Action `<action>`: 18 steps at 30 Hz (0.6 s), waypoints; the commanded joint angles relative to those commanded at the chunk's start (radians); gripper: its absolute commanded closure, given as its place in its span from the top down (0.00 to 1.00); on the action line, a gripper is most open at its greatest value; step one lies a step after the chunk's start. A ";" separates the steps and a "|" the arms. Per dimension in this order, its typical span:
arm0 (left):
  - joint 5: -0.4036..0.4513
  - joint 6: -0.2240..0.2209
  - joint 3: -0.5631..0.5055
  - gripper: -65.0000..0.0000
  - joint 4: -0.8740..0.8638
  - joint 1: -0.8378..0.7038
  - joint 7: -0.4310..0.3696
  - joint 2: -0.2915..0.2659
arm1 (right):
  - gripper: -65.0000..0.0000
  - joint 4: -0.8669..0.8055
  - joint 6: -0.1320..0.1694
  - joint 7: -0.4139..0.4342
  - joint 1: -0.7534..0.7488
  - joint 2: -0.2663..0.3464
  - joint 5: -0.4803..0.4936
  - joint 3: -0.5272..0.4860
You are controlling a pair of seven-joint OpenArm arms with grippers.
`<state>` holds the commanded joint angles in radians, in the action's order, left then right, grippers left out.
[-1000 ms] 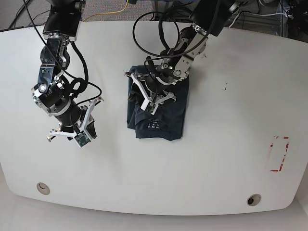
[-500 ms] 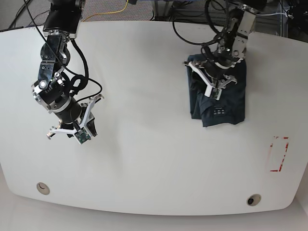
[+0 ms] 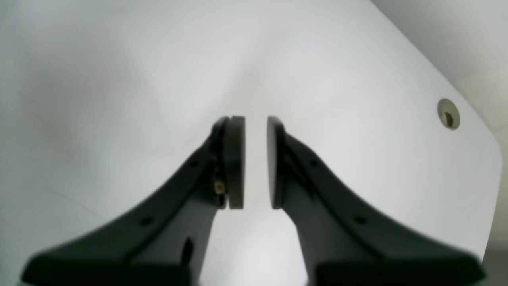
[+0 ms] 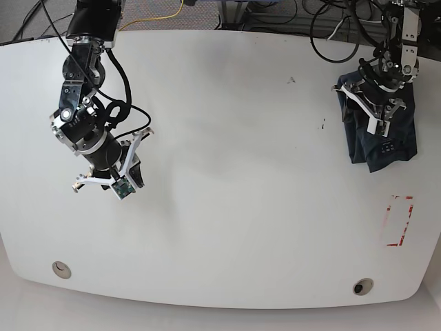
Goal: Layout the t-shirt on the table in an organized manner, then fold the t-shirt properly
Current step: 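Grasp the folded shirt with the left gripper and carry it to the table corner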
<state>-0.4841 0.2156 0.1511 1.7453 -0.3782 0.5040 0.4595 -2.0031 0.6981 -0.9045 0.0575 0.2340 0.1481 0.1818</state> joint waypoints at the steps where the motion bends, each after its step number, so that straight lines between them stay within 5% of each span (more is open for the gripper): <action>1: 0.000 0.008 0.006 0.37 0.006 0.002 0.009 0.000 | 0.14 0.000 0.000 0.000 0.000 0.000 0.000 -0.002; 12: -0.077 0.189 0.155 0.37 0.150 -0.015 0.365 -0.133 | 0.14 -0.002 0.000 0.000 -0.005 0.000 0.000 -0.002; 18: -0.058 0.232 0.206 0.37 0.150 -0.068 0.411 -0.210 | 0.14 -0.002 0.000 0.000 -0.005 0.000 0.000 -0.002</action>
<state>-0.5424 0.4473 0.3567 1.8957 -0.4457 0.9152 0.2493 -2.0046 0.6981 -0.9045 0.0529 0.2340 0.1481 0.1803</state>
